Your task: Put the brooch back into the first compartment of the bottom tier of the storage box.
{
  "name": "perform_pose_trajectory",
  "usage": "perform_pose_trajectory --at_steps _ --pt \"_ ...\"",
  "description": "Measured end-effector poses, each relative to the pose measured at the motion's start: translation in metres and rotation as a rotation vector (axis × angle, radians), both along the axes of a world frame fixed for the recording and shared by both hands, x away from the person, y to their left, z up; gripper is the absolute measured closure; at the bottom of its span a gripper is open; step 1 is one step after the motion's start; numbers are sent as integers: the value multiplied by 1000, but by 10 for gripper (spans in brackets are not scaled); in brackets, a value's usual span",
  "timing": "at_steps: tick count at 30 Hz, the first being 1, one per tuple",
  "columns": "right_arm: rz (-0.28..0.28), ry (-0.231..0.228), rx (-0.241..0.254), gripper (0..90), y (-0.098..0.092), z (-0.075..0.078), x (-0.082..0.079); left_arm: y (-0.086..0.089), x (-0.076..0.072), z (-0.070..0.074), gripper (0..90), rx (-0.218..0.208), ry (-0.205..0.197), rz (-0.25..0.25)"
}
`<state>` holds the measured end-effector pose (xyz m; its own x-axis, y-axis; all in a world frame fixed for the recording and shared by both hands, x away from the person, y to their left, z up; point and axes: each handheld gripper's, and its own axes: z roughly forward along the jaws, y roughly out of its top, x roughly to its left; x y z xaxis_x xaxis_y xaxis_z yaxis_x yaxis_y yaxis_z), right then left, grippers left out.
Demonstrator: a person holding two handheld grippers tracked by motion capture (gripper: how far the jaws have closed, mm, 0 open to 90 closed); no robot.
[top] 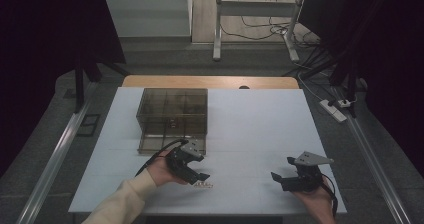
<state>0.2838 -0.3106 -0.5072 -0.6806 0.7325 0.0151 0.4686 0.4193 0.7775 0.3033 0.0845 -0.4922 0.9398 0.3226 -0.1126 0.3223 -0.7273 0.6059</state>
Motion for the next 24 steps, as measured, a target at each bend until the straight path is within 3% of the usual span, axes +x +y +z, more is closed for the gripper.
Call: perform_pose_trajectory --at_steps 11,24 --pt "1 1 -3 134 0 0 0 -12 -7 -9 295 86 1 -70" --pt "1 2 -7 134 0 -1 0 -19 -9 -20 288 151 -10 -79"
